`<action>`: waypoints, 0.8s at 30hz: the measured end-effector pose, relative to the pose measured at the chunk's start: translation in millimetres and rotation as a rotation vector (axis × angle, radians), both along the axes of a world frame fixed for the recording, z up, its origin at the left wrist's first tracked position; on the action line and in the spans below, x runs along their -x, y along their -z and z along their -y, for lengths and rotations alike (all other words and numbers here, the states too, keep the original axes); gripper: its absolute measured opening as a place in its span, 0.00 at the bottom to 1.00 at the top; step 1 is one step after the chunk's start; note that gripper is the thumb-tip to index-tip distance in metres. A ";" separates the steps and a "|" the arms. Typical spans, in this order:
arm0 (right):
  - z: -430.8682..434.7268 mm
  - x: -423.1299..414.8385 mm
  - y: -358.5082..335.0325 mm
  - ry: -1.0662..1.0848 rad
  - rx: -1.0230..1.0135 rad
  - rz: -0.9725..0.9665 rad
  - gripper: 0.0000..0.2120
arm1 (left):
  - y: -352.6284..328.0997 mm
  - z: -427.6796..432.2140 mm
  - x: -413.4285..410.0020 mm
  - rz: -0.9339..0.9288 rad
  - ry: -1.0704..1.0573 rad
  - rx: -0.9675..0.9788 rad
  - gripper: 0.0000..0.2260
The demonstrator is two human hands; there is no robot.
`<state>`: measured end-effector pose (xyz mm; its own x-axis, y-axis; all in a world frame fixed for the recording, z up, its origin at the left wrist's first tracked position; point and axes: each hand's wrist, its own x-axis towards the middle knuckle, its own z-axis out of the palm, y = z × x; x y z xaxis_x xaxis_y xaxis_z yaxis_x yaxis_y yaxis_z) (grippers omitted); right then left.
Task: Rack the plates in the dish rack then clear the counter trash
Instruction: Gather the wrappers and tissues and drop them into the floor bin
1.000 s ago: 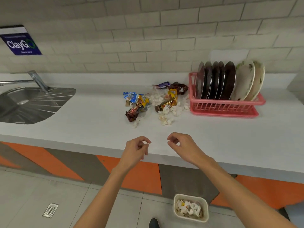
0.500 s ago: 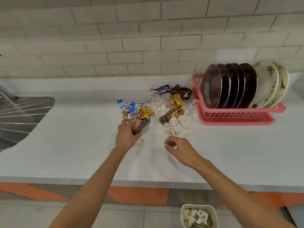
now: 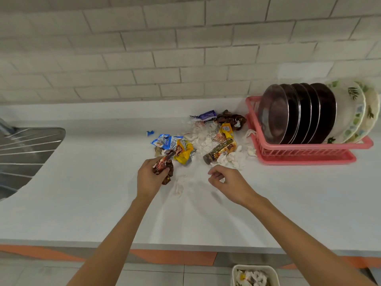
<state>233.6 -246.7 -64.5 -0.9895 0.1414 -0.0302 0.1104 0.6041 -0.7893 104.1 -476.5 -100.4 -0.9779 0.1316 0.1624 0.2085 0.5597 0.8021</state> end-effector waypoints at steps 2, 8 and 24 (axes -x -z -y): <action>3.8 8.0 -3.4 -0.026 0.000 -0.037 0.17 | -13.7 0.3 -3.3 0.056 -0.027 -0.147 0.15; 23.8 28.4 -20.7 -0.217 -0.053 -0.124 0.47 | -41.5 -14.0 -16.6 0.164 0.133 -0.253 0.12; 30.1 29.0 -27.6 -0.065 0.112 -0.320 0.41 | -60.5 -55.1 -44.7 0.569 0.376 -0.651 0.13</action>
<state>204.6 -276.8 -36.8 -0.9581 0.0912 0.2716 -0.1894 0.5097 -0.8392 148.8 -421.5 -39.9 -0.8450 0.5059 -0.1736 -0.2346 -0.0587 0.9703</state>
